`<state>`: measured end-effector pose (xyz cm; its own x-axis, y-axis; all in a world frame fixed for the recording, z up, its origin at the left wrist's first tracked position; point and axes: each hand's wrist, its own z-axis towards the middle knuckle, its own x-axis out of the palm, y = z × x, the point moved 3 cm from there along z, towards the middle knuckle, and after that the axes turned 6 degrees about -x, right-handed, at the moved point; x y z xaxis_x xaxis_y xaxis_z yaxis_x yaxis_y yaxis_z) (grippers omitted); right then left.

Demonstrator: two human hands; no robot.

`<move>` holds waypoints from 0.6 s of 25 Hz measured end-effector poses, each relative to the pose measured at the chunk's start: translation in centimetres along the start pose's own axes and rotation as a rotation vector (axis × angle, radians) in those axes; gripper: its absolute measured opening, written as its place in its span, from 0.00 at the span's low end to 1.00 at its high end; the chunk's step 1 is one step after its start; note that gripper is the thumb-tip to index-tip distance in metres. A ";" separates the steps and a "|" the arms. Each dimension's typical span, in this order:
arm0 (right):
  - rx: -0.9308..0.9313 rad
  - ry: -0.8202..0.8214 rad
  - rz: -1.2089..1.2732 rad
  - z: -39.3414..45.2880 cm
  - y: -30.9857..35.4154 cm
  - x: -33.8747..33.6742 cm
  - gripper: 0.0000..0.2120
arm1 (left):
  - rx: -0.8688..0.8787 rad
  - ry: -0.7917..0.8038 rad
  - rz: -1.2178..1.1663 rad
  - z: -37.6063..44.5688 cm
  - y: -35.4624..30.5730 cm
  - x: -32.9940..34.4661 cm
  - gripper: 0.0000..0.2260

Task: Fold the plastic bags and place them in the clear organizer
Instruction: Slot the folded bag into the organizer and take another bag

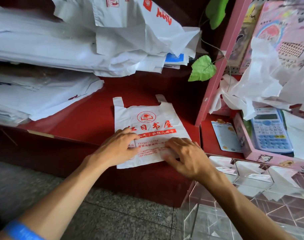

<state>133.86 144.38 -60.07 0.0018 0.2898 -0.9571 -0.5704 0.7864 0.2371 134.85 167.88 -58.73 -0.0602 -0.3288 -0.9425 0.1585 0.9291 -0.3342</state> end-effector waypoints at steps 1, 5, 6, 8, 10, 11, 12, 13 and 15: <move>-0.013 0.045 -0.030 -0.1 -0.1 -0.1 0.33 | 0.008 0.064 -0.024 -0.2 0.6 -0.2 0.29; -0.043 0.103 -0.170 -0.2 0.4 0.2 0.34 | 0.075 0.249 -0.001 -1.4 3.2 0.1 0.42; -0.053 0.053 -0.174 -0.3 0.6 0.2 0.30 | 0.091 0.199 -0.065 -1.4 3.6 -0.1 0.38; -0.063 -0.085 -0.078 -0.3 0.7 -0.2 0.21 | 0.073 0.099 -0.270 -1.3 4.4 -0.8 0.29; -0.033 -0.120 0.149 -0.3 0.1 -1.1 0.14 | 0.016 0.054 -0.367 -1.4 5.2 -1.4 0.27; -0.012 -0.107 0.238 -0.3 -0.4 -1.3 0.11 | -0.016 0.047 -0.388 -1.4 5.6 -1.6 0.24; 0.006 -0.103 0.286 -0.4 -1.1 -1.4 0.10 | -0.047 0.038 -0.419 -1.7 5.8 -1.8 0.20; 0.030 -0.103 0.286 -0.5 -1.8 -1.6 0.11 | -0.079 0.021 -0.454 -1.8 6.0 -1.9 0.18; 0.100 -0.124 0.282 -0.6 -3.1 -1.6 0.09 | -0.120 -0.022 -0.502 -2.0 6.0 -2.0 0.18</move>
<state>135.10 141.13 -59.34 -0.0416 0.5634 -0.8251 -0.4790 0.7135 0.5113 133.97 174.49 -58.87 -0.0785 -0.7412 -0.6666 0.0013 0.6686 -0.7436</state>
